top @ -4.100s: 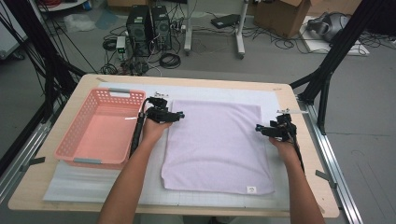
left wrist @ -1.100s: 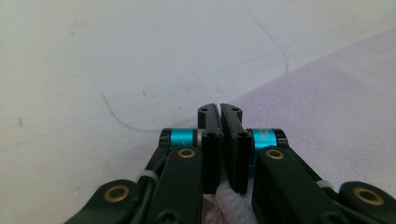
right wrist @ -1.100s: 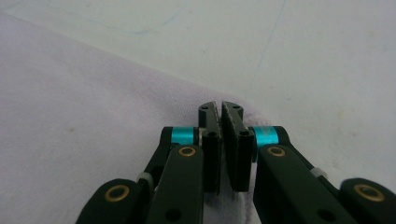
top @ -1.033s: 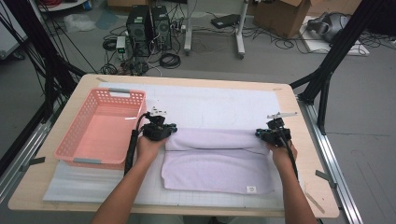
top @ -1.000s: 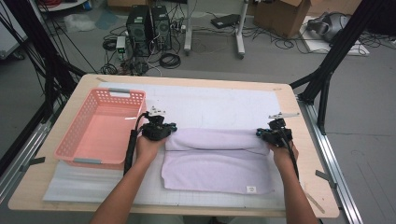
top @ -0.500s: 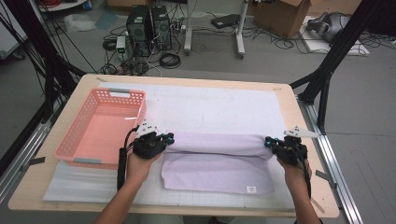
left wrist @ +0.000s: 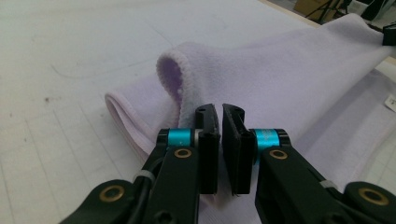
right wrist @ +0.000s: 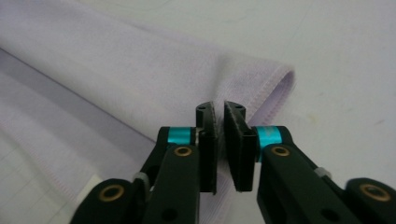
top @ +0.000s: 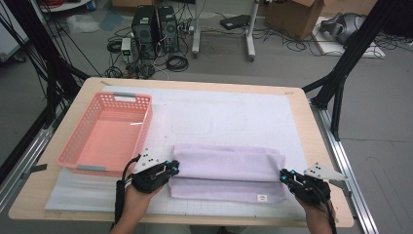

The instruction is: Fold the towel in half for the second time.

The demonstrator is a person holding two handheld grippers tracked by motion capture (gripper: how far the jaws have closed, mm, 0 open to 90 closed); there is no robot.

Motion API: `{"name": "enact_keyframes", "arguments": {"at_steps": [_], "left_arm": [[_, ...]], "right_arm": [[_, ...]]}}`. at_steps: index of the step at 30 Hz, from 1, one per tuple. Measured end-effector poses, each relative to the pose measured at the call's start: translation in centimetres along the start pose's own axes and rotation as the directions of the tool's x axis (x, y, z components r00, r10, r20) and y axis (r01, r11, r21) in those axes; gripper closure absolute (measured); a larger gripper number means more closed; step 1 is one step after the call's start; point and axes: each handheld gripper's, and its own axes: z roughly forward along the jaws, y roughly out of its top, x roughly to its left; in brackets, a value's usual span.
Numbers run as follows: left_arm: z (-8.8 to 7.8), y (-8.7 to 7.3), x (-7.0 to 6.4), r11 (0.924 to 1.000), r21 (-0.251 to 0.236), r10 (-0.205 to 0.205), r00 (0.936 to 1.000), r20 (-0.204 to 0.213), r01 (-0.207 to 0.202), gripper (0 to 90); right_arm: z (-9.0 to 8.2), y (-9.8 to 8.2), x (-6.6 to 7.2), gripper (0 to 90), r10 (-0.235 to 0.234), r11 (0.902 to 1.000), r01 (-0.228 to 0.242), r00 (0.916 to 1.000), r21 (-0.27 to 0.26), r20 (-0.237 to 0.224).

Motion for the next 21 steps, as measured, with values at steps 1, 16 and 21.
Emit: {"name": "enact_keyframes", "arguments": {"at_steps": [1, 16, 21], "left_arm": [[-0.1, 0.1, 0.2, 0.9998, -0.001, -0.019, 0.9998, 0.006, 0.019, 62.1], [1.2, 0.0, 0.6, 0.9972, 0.073, -0.017, 0.9998, 0.014, 0.016, 87.2], [0.0, -0.2, 0.7, 0.9981, 0.055, -0.029, 0.9986, 0.045, 0.026, 87.0]], "right_arm": [[-0.2, 0.0, -0.1, 70.1, 0.007, 1.0000, -0.007, 1.0000, -0.003, -0.004], [2.0, 1.1, -1.0, 86.6, 0.060, 0.9982, -0.060, 0.9981, 0.009, 0.013], [0.0, 0.4, -1.0, 86.6, 0.059, 0.9983, -0.059, 0.9983, -0.002, 0.001]]}}
